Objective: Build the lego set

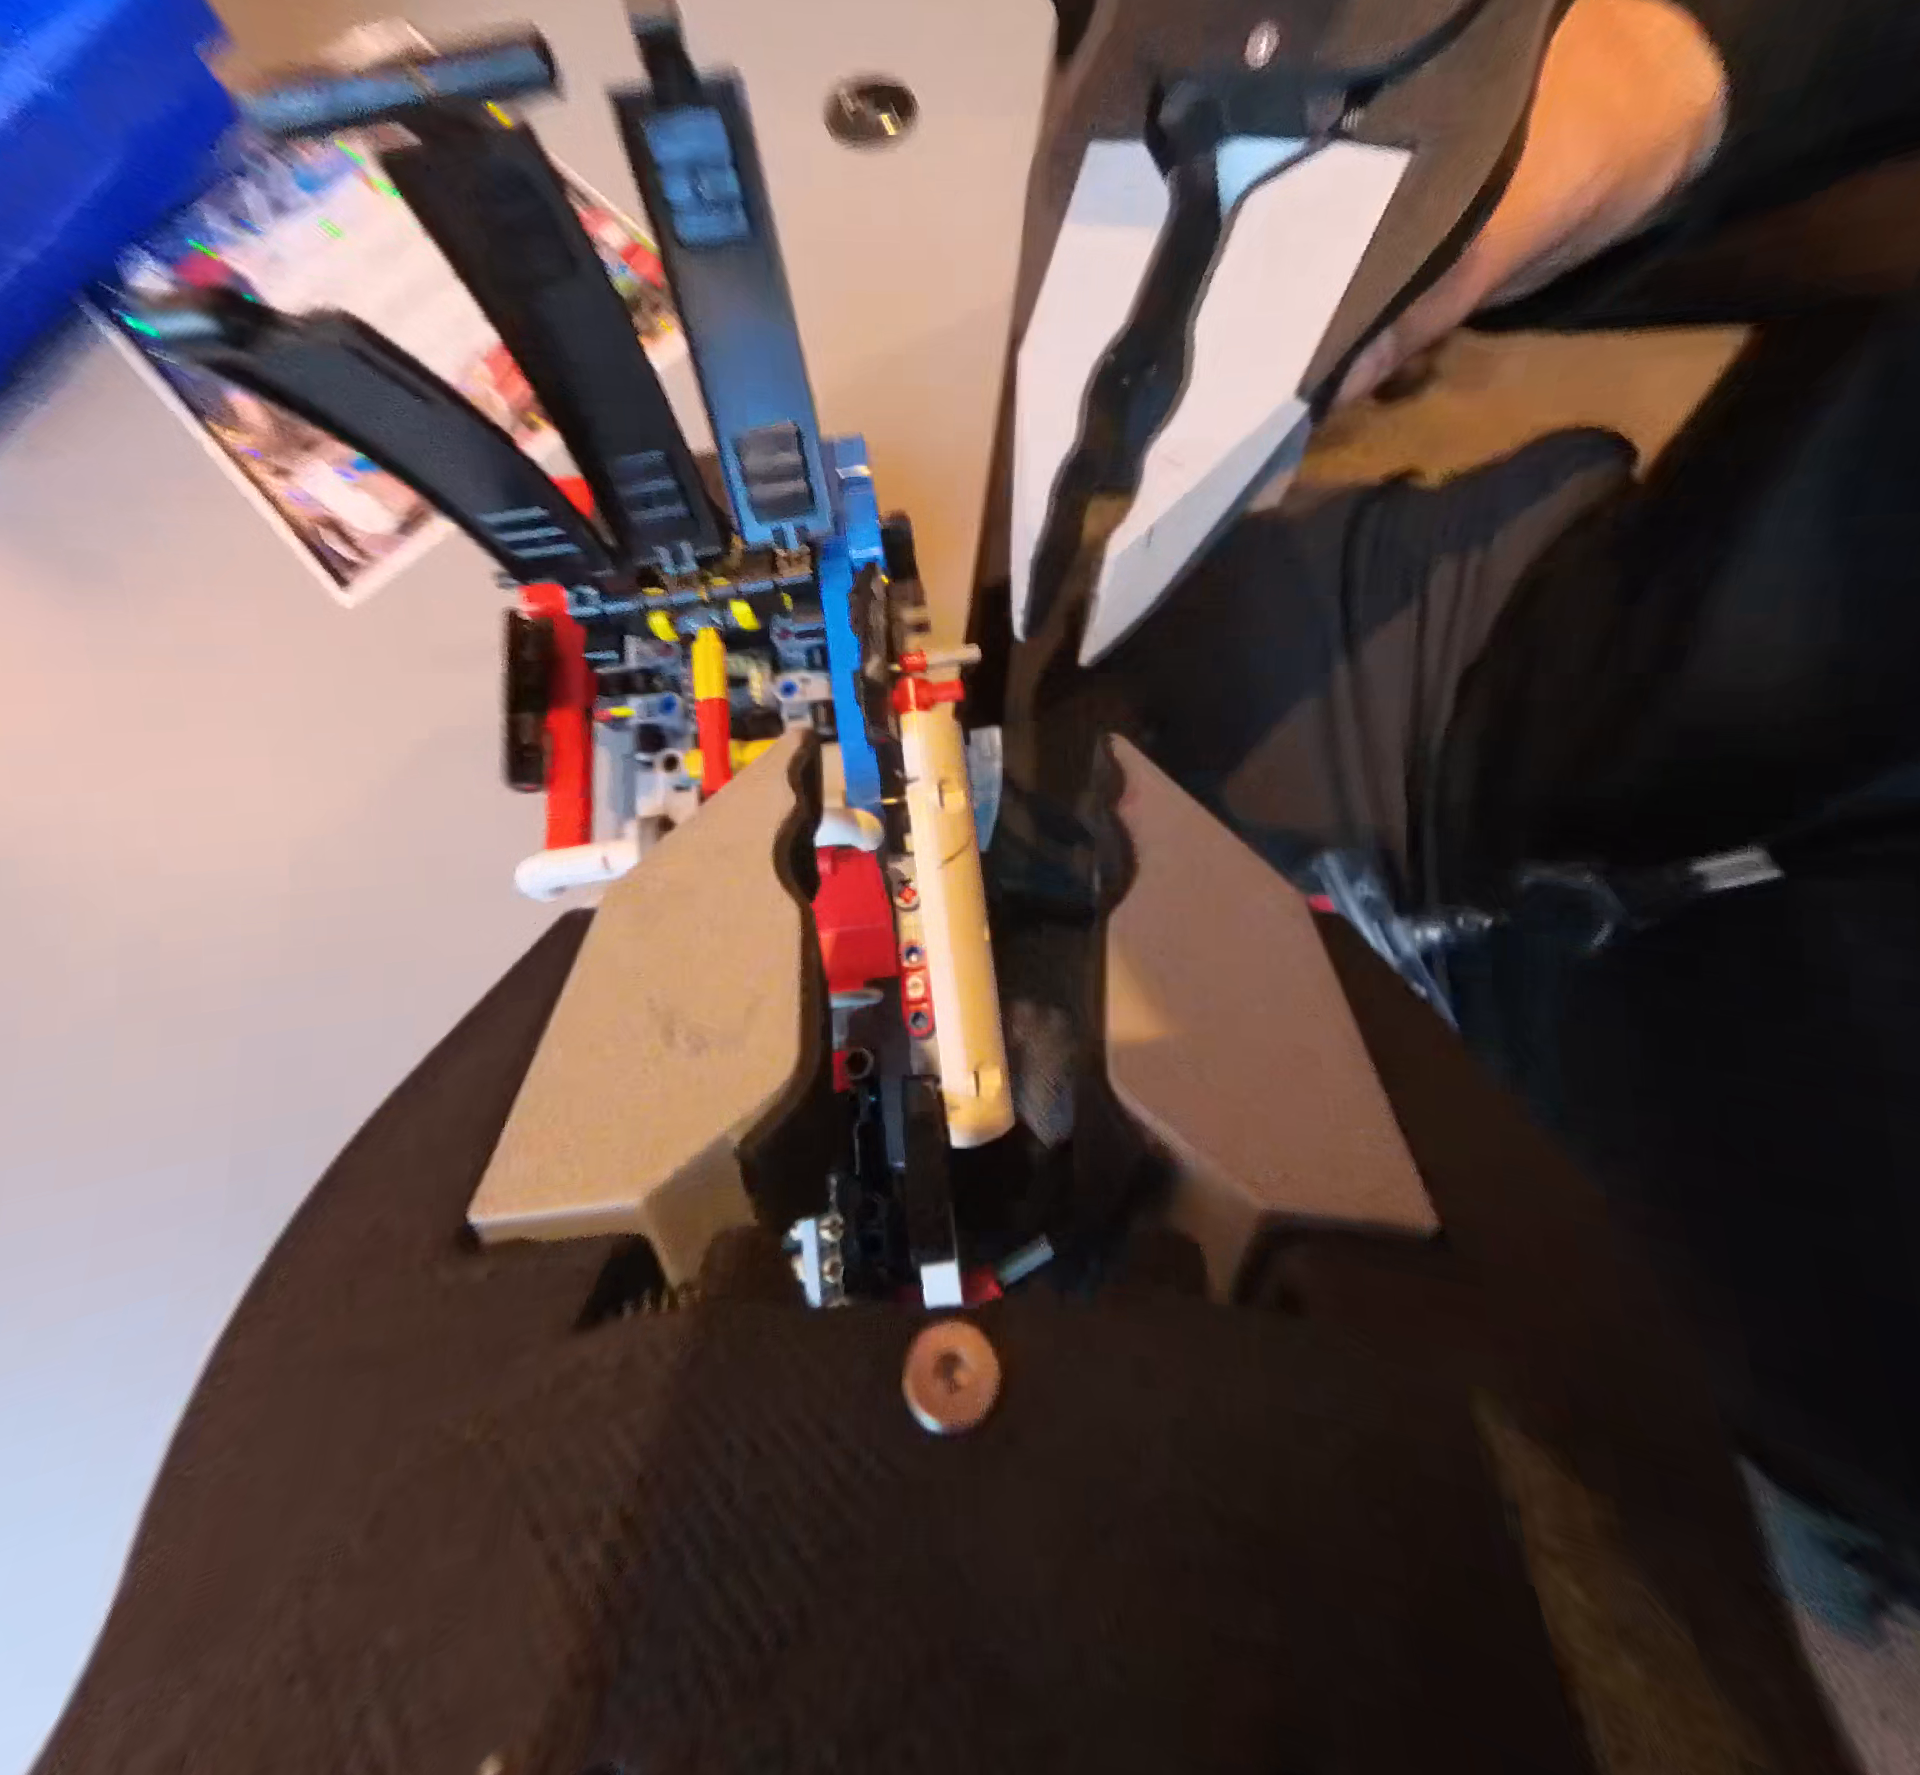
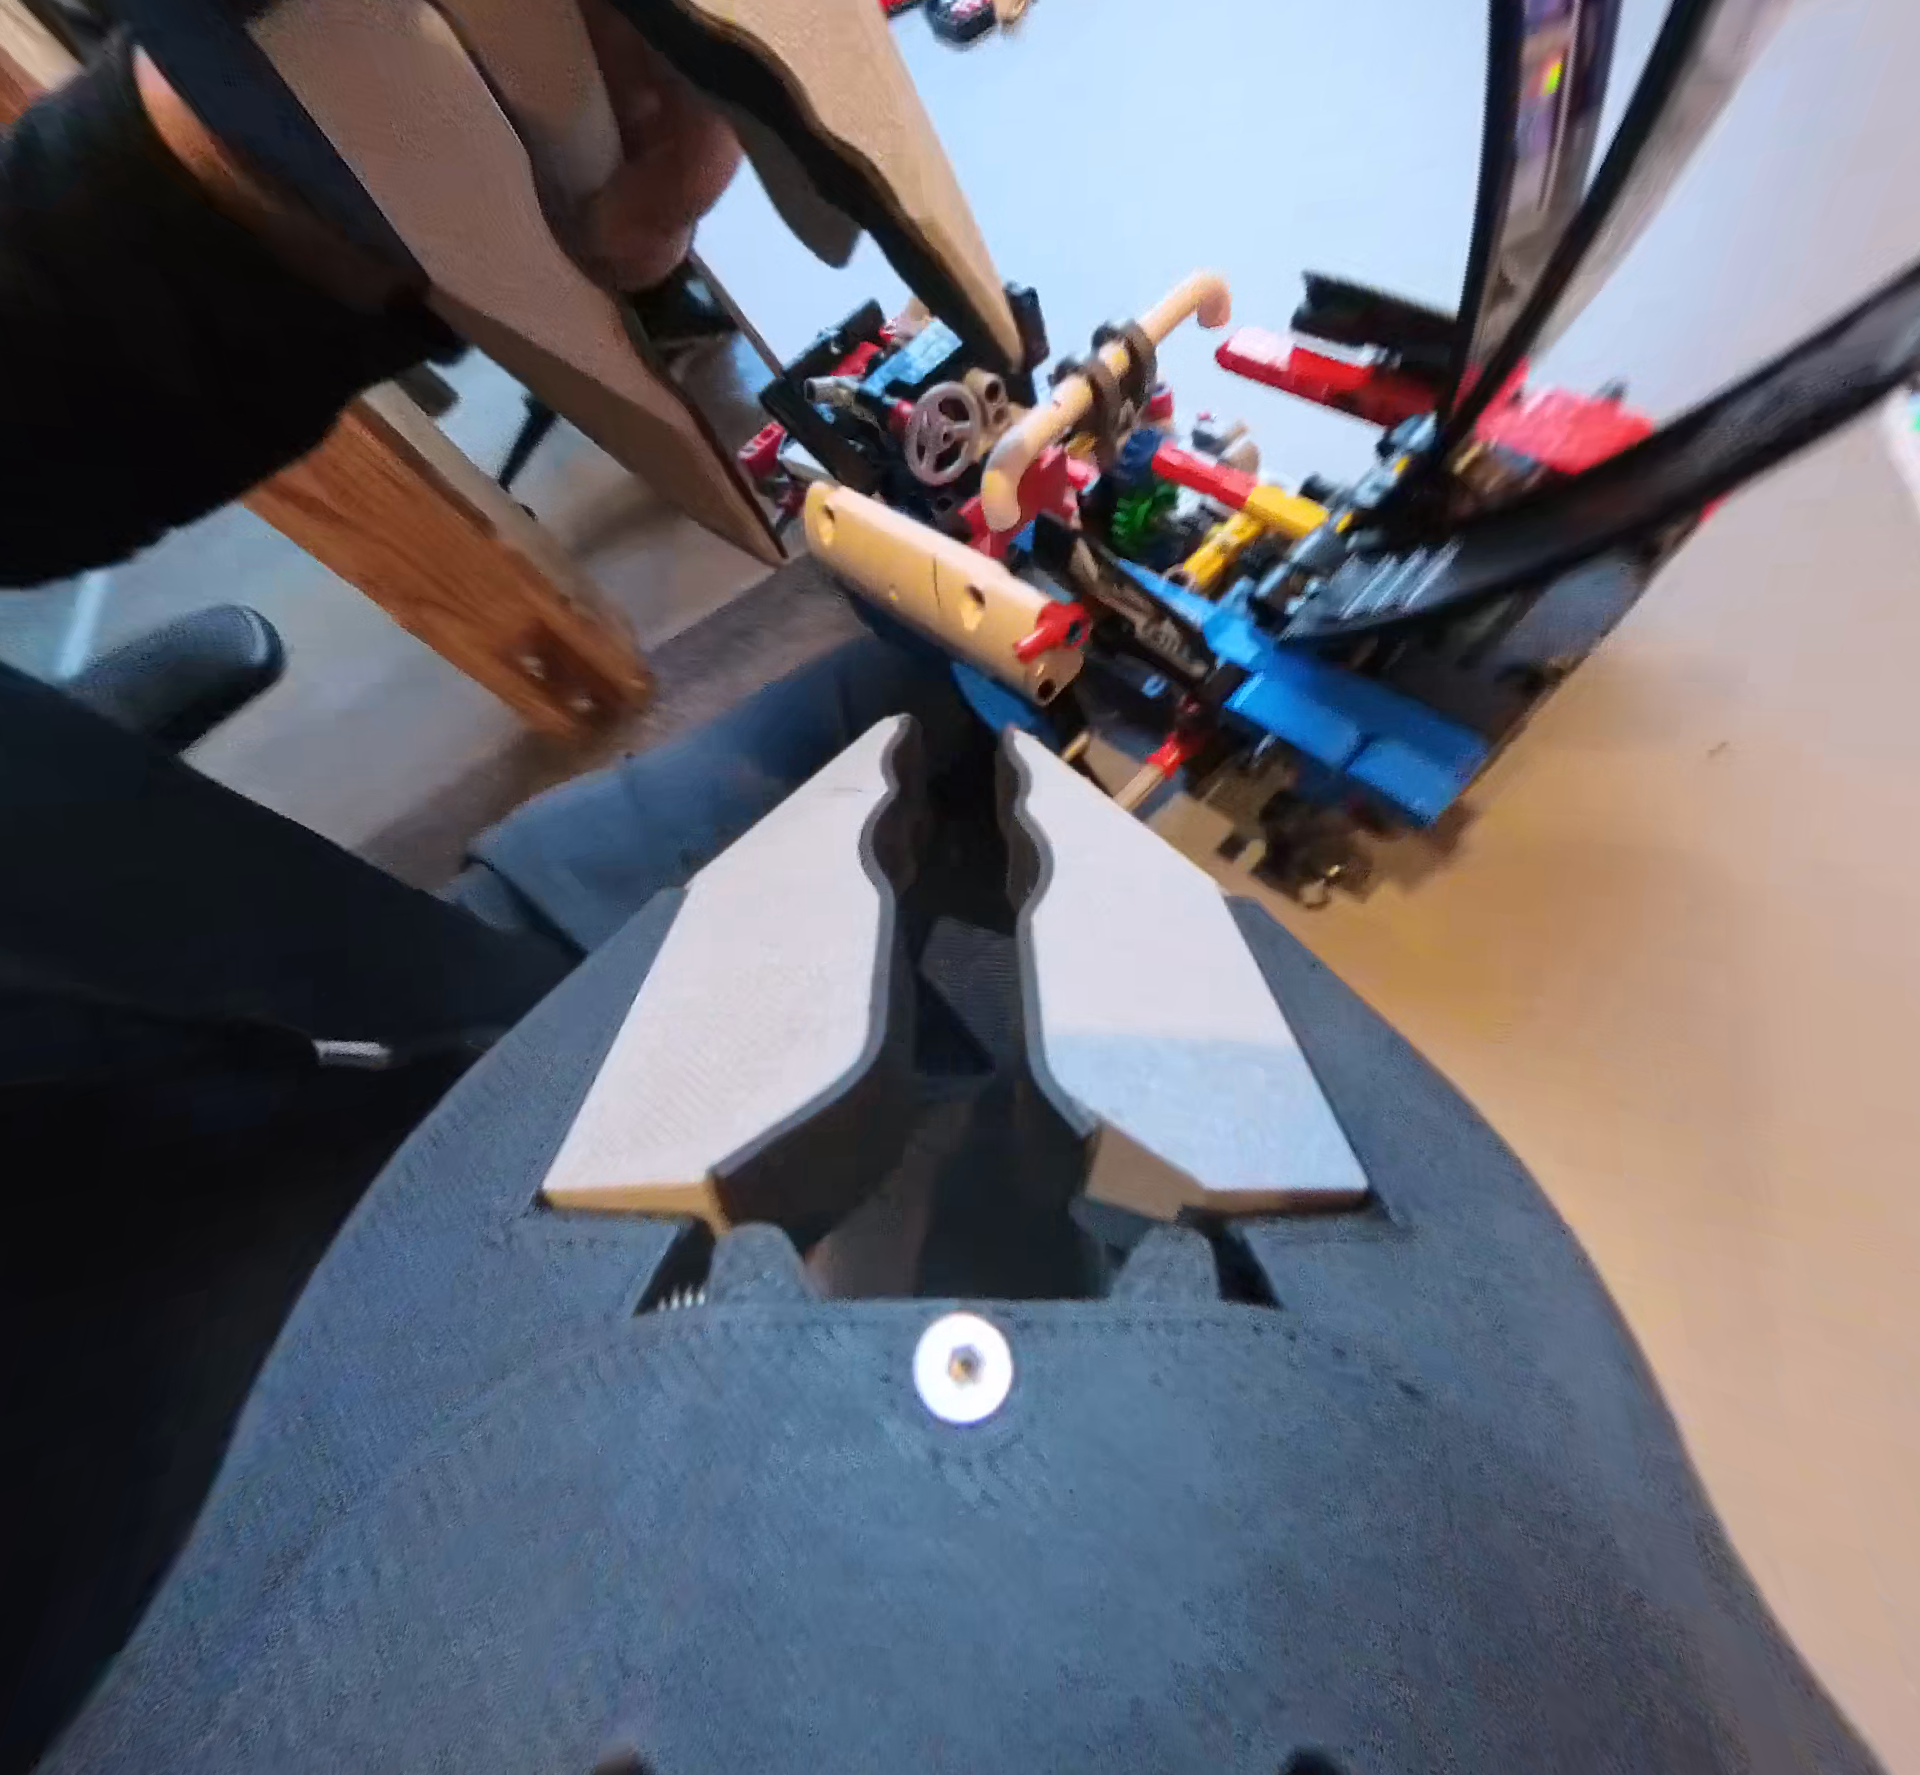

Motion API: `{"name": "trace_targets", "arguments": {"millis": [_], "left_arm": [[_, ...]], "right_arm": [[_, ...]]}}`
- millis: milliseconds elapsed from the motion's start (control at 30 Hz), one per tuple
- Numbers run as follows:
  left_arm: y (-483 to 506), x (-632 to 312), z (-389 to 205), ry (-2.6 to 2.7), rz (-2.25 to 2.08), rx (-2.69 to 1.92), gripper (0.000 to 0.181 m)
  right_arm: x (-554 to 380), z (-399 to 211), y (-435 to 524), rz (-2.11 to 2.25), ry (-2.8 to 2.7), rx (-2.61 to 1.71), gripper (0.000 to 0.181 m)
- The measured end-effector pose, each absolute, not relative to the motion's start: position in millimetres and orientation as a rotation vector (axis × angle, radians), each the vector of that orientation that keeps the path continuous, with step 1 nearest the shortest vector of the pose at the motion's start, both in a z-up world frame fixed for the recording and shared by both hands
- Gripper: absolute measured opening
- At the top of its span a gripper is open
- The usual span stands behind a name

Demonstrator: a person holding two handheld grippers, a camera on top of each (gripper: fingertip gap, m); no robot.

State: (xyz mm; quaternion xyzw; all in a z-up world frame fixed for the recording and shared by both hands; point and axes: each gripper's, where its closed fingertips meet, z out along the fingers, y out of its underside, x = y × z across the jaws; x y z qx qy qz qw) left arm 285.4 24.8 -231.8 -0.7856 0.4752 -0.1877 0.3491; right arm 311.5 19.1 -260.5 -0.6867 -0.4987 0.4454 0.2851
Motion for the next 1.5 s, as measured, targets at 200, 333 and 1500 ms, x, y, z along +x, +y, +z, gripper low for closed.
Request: {"name": "trace_targets", "arguments": {"millis": [200, 333, 1500], "left_arm": [[44, 290, -251, 1.28, -0.535, -2.16, 0.05], [42, 286, -266, 1.342, -0.551, -2.24, 0.046], [42, 286, -270, 1.511, -0.685, -2.263, 0.026]], "right_arm": [[303, -262, 22, 1.536, -0.984, -1.963, 0.006], [301, -270, 27, 1.523, -0.82, -1.984, 0.011], [285, -259, 39, 1.638, -0.44, -1.886, 0.007]]}}
